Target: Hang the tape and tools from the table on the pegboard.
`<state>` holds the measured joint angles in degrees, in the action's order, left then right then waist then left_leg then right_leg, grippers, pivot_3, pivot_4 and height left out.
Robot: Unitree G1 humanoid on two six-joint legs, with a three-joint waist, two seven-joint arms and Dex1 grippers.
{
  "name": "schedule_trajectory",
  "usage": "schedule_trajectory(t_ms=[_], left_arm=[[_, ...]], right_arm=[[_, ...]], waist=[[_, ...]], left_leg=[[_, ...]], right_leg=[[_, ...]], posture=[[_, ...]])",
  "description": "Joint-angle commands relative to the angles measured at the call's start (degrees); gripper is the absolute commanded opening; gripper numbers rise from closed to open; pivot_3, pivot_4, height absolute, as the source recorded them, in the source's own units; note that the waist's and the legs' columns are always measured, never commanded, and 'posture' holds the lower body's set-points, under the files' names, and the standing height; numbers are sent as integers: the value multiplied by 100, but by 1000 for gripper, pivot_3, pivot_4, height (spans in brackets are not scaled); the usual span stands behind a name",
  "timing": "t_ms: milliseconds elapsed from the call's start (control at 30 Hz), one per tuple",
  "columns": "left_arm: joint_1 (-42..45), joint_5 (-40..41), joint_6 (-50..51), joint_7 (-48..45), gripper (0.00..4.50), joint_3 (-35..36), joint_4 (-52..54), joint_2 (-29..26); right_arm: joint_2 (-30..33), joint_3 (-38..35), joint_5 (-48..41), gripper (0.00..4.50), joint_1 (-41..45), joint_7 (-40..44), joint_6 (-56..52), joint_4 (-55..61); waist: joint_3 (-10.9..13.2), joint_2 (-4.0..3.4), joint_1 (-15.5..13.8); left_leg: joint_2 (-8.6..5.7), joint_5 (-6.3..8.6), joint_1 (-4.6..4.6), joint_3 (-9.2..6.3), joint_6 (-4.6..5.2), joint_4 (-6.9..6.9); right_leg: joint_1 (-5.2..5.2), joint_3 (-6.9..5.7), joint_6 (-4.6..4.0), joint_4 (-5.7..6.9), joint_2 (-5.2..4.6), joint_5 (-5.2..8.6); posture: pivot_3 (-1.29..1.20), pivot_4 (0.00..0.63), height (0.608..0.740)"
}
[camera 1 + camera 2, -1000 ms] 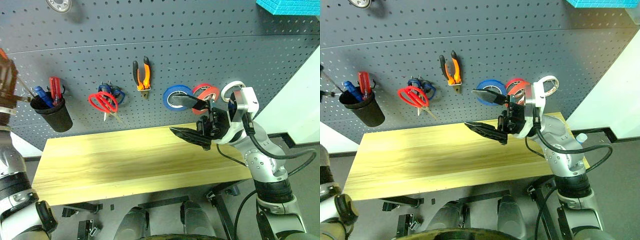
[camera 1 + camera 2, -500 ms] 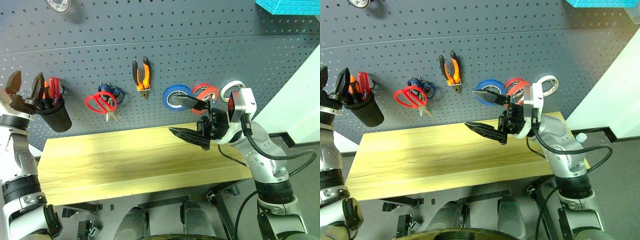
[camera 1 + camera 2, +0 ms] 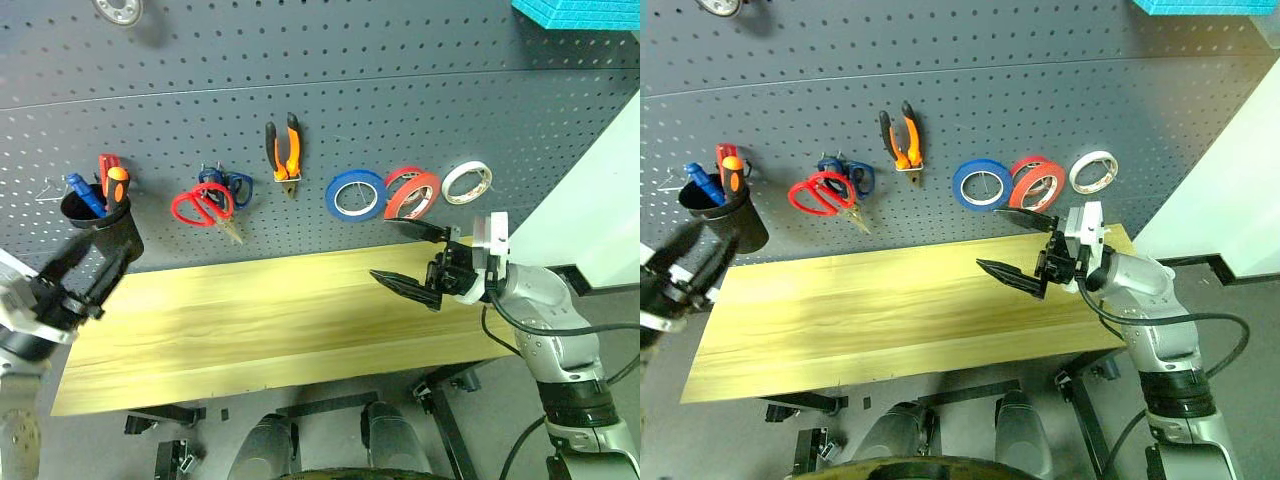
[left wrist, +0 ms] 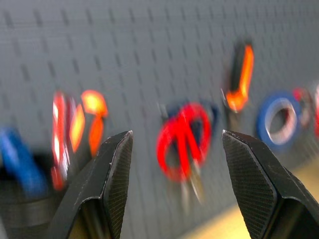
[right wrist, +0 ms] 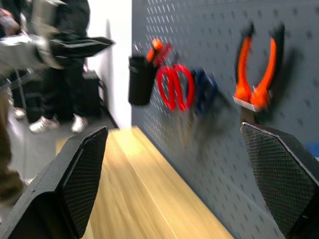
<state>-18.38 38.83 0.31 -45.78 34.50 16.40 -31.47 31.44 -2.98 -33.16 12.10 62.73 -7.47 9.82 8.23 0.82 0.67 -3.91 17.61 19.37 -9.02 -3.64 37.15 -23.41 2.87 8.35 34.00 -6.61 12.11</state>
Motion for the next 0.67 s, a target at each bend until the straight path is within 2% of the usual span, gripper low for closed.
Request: schedule_trajectory(t_ms=[33, 167, 367, 667], left_arm=[[-339, -669, -743, -408, 2971, -280, -236, 193], [-415, -1027, -1388, -540, 2971, -558, -832, 578], [-630, -1573, -2344, -649, 2971, -988, -1678, 1058], [-716, -1793, -3169, -629, 2971, -1324, -2618, 1295]], right_arm=[[216, -114, 364, 4500, -249, 395, 569, -553], [360, -114, 698, 4500, -521, 736, 1128, -1290], [510, -205, 1177, 4500, -834, 790, 1870, -2196], [477, -302, 1404, 4500, -1039, 486, 2244, -2600]], waist=[[-1, 2, -11], [-1, 0, -7], [-4, -4, 0], [-7, -5, 3]], left_leg=[[0, 0, 0, 3, 0, 2], [-1, 2, 6, 4, 2, 4], [0, 3, 4, 9, 4, -2], [0, 3, 6, 11, 5, 2]], right_leg=[[7, 0, -10, -5, -2, 7], [6, -2, -11, -17, -4, 8], [1, 0, -30, -15, -4, -8], [10, 1, -7, -14, -5, 8]], posture=[[7, 98, 738], [9, 96, 738], [-2, 88, 738], [-20, 73, 738]])
